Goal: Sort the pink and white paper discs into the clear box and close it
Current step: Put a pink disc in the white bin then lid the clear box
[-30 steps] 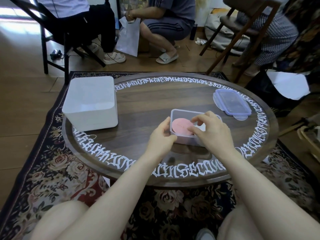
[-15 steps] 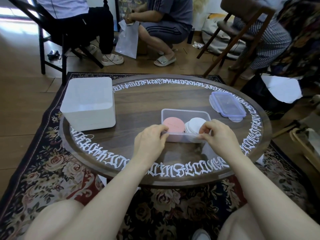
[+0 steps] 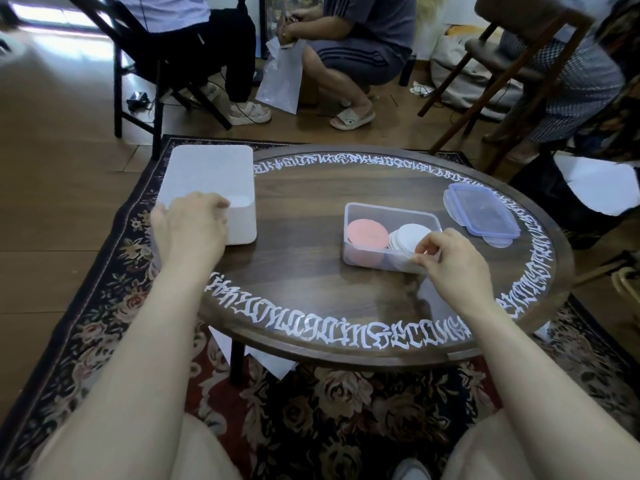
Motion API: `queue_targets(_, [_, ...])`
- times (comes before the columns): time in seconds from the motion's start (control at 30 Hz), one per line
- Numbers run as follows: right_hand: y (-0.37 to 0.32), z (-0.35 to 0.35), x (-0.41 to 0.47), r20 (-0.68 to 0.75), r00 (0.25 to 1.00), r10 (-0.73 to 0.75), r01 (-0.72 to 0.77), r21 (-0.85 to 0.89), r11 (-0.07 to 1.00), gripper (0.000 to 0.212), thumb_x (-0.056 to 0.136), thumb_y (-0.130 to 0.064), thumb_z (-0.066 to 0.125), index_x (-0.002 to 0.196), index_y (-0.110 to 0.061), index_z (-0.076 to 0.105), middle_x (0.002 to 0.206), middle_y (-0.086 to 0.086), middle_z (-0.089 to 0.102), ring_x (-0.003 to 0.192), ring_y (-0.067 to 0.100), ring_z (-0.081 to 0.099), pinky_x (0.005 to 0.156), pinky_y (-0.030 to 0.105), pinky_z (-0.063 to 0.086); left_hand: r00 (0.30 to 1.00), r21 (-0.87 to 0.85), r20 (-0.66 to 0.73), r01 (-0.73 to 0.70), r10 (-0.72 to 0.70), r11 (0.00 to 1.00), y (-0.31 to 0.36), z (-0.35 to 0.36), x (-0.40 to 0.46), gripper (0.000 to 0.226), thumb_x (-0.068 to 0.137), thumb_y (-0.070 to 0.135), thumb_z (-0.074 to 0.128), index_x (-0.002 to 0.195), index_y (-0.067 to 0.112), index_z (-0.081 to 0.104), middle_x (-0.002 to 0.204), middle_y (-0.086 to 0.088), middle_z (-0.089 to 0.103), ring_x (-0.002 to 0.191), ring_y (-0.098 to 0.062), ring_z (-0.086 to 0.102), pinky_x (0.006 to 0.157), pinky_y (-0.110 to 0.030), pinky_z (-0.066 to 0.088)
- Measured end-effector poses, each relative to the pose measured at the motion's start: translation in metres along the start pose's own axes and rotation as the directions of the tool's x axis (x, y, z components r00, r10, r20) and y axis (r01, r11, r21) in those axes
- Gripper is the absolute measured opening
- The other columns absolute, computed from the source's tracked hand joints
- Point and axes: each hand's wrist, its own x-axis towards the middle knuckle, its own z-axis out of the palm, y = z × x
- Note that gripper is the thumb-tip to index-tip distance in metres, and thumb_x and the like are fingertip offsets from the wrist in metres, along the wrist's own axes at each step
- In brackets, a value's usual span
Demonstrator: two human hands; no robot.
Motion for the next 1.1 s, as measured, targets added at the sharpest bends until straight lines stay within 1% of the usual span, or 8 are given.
queue_targets(0.13, [-0.025, 0.005, -0.012, -0.069, 0.992, -0.103, 0.112, 0.131, 0.985, 0.020, 0.081, -0.021, 0.069, 0.097, -0.025, 0.060, 0.099, -0.009, 0.049, 0.082, 0.016, 0.055, 0.065, 0.031, 0.040, 0.995, -0.264, 0.089, 0.058, -0.035, 0.963, 0.017, -0.002, -0.012, 0.015, 0.087, 0.017, 0.060, 0.096, 0.023, 0.071, 0.109, 0.000, 0.069, 0.107, -0.026, 0.058, 0.091, -0.034, 0.043])
queue_targets(0.3, [-0.059, 0.013, -0.029, -0.070, 0.915, -0.398, 0.398, 0.329, 0.856, 0.027, 0.084, -0.010, 0.065, 0.109, -0.020, 0.061, 0.111, -0.013, 0.050, 0.088, 0.002, 0.049, 0.075, 0.034, 0.049, 0.960, -0.340, 0.135, -0.188, 0.246, 0.921, 0.059, 0.006, -0.056, 0.016, 0.089, 0.025, 0.060, 0.101, 0.023, 0.070, 0.107, 0.003, 0.069, 0.104, -0.021, 0.059, 0.087, -0.033, 0.045])
queue_targets(0.43, [-0.070, 0.025, -0.035, 0.000, 0.868, -0.496, 0.462, 0.363, 0.809, 0.043, 0.087, -0.009, 0.059, 0.127, -0.022, 0.055, 0.132, -0.011, 0.047, 0.117, 0.008, 0.050, 0.088, 0.032, 0.049, 0.942, -0.388, -0.169, -0.335, 0.290, 0.859, 0.058, -0.002, -0.059, 0.022, 0.089, 0.030, 0.058, 0.106, 0.019, 0.069, 0.105, 0.001, 0.068, 0.103, -0.020, 0.060, 0.088, -0.037, 0.047])
queue_targets(0.5, [-0.073, 0.029, -0.036, 0.012, 0.854, -0.521, 0.490, 0.320, 0.811, 0.043, 0.087, -0.008, 0.059, 0.127, -0.023, 0.056, 0.131, -0.010, 0.050, 0.114, 0.006, 0.050, 0.085, 0.023, 0.045, 0.968, -0.401, -0.237, -0.173, 0.081, 0.900, 0.047, -0.009, -0.046, 0.033, 0.090, 0.026, 0.056, 0.122, 0.018, 0.060, 0.123, -0.004, 0.059, 0.117, -0.022, 0.051, 0.099, -0.040, 0.039])
queue_targets(0.57, [-0.076, 0.033, -0.036, 0.015, 0.836, -0.548, 0.520, 0.294, 0.802, 0.030, 0.084, -0.007, 0.062, 0.111, -0.019, 0.061, 0.112, -0.006, 0.058, 0.102, 0.010, 0.052, 0.079, 0.025, 0.045, 0.977, -0.508, 0.012, 0.188, -0.211, 0.840, 0.037, -0.013, -0.036, 0.052, 0.091, 0.025, 0.056, 0.140, 0.019, 0.041, 0.144, -0.004, 0.040, 0.132, -0.021, 0.037, 0.107, -0.040, 0.030])
queue_targets(0.7, [-0.076, 0.038, -0.033, -0.039, 0.829, -0.558, 0.547, 0.265, 0.794, 0.006, 0.082, -0.008, 0.065, 0.083, -0.012, 0.060, 0.085, -0.001, 0.056, 0.083, 0.017, 0.052, 0.067, 0.032, 0.044, 0.685, -0.664, 0.668, 0.725, -0.289, 0.184, 0.029, -0.014, -0.030, 0.044, 0.084, 0.026, 0.065, 0.126, 0.017, 0.054, 0.127, -0.006, 0.059, 0.120, -0.028, 0.052, 0.106, -0.044, 0.037])
queue_targets(0.93, [-0.065, 0.045, -0.036, -0.091, 0.851, -0.517, 0.521, 0.280, 0.807, 0.011, 0.078, -0.012, 0.064, 0.083, -0.017, 0.072, 0.086, -0.006, 0.065, 0.083, 0.013, 0.056, 0.067, 0.029, 0.049, 0.770, -0.762, 0.632, 0.638, -0.086, 0.116, 0.014, -0.021, -0.025, 0.026, 0.079, 0.033, 0.066, 0.105, 0.029, 0.062, 0.099, -0.001, 0.068, 0.096, -0.023, 0.061, 0.081, -0.042, 0.049])
queue_targets(1.1, [-0.071, 0.031, -0.038, 0.111, 0.848, -0.518, 0.486, 0.226, 0.844, 0.043, 0.073, -0.061, 0.056, 0.090, -0.027, 0.075, 0.090, -0.015, 0.067, 0.080, 0.009, 0.061, 0.068, 0.033, 0.050, 0.868, -0.858, 0.495, 0.496, -0.041, 0.135, 0.016, -0.025, -0.028, 0.043, 0.079, 0.020, 0.066, 0.121, 0.028, 0.057, 0.115, 0.004, 0.067, 0.094, -0.014, 0.065, 0.081, -0.038, 0.053])
